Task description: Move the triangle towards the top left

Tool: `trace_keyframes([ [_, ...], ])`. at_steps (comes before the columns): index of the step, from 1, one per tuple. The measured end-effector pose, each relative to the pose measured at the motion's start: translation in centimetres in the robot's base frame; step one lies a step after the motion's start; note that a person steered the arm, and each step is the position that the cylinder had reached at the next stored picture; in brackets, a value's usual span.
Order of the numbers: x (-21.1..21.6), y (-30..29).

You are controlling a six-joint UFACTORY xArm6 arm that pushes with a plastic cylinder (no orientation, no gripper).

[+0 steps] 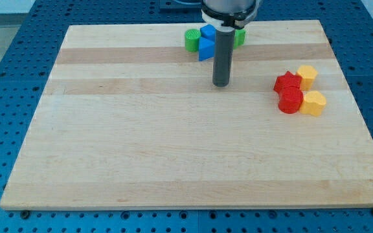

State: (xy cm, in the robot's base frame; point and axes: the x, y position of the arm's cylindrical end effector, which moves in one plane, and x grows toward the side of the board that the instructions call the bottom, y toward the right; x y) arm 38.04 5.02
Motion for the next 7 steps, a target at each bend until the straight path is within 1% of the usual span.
trace_keyframes([
  [1, -0.6, 0.0],
  [2, -2.1, 0.0],
  [4, -3.1, 0.3],
  [5, -5.2, 2.5],
  [6, -5.6, 2.5],
  [7, -8.6, 3.6],
])
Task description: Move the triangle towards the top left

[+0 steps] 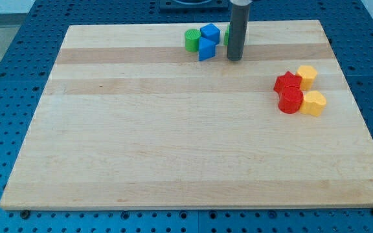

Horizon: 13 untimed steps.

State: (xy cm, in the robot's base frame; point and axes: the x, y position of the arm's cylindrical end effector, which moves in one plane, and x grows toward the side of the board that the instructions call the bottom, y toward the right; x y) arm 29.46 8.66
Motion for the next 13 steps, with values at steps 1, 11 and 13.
trace_keyframes([
  [1, -0.5, 0.0],
  [11, 5.3, -11.6],
  [13, 9.8, -12.2],
])
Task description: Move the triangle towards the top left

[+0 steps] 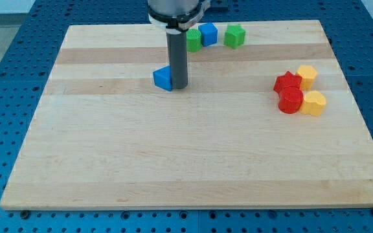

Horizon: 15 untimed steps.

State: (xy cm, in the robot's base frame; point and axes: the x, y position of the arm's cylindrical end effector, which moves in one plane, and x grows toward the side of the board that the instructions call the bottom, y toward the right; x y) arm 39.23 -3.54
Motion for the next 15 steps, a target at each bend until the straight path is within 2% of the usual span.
trace_keyframes([
  [1, 0.9, -1.2],
  [2, -0.7, -2.1],
  [3, -4.0, -3.5],
  [4, -4.5, -5.8],
  [8, -2.8, -6.8],
  [10, -3.4, -11.1],
  [13, -10.1, -12.0],
  [15, -12.4, -14.2],
])
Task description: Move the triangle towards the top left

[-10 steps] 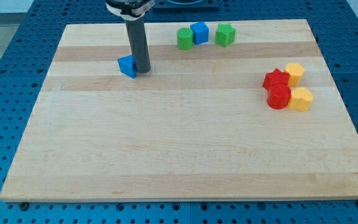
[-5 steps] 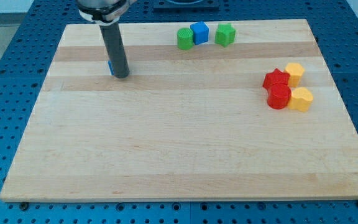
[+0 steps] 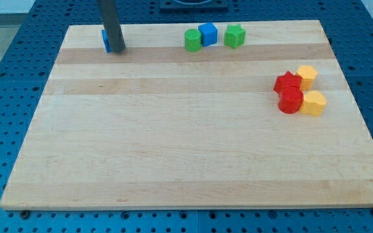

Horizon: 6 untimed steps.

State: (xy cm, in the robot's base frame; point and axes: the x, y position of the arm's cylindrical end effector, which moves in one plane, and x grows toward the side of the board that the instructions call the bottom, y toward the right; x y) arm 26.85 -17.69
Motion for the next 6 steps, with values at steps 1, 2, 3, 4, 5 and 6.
trace_keyframes([
  [1, -0.4, -2.4],
  [2, -0.5, -3.5],
  [3, -0.5, -3.5],
  [4, 3.1, -3.1],
  [5, 4.5, -3.1],
  [6, 4.6, -3.1],
])
